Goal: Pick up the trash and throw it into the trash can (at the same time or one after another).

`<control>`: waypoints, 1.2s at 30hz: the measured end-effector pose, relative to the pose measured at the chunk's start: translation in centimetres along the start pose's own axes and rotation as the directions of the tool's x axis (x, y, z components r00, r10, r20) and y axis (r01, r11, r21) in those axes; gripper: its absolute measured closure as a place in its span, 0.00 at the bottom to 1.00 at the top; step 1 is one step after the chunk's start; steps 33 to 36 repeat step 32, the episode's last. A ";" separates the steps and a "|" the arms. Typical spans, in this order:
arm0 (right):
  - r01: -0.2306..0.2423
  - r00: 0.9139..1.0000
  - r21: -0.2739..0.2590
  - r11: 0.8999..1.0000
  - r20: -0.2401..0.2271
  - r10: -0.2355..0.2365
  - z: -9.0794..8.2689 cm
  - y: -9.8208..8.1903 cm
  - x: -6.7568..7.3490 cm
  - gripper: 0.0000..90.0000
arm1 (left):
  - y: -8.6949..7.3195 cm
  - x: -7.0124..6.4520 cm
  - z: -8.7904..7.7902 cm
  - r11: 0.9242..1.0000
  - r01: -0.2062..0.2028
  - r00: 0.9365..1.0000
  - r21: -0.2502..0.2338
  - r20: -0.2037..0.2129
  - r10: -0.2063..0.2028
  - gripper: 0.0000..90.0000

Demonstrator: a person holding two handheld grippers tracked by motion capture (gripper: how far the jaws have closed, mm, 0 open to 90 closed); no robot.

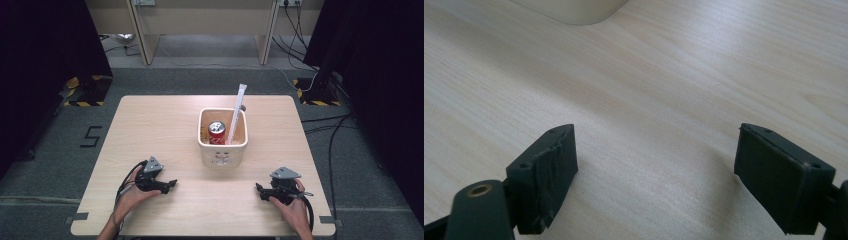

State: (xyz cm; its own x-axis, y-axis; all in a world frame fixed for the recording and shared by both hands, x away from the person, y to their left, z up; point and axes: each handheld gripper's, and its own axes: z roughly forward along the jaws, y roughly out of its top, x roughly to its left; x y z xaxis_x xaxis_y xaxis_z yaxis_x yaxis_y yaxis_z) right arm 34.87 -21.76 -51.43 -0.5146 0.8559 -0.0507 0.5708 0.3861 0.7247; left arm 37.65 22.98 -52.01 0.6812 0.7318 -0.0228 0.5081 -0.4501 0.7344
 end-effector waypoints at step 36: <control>-0.029 0.999 0.006 1.000 -0.025 0.029 -0.5 -0.8 -0.1 0.16 | -0.3 -0.2 0.1 1.000 -0.001 1.000 -0.018 -0.003 0.001 0.16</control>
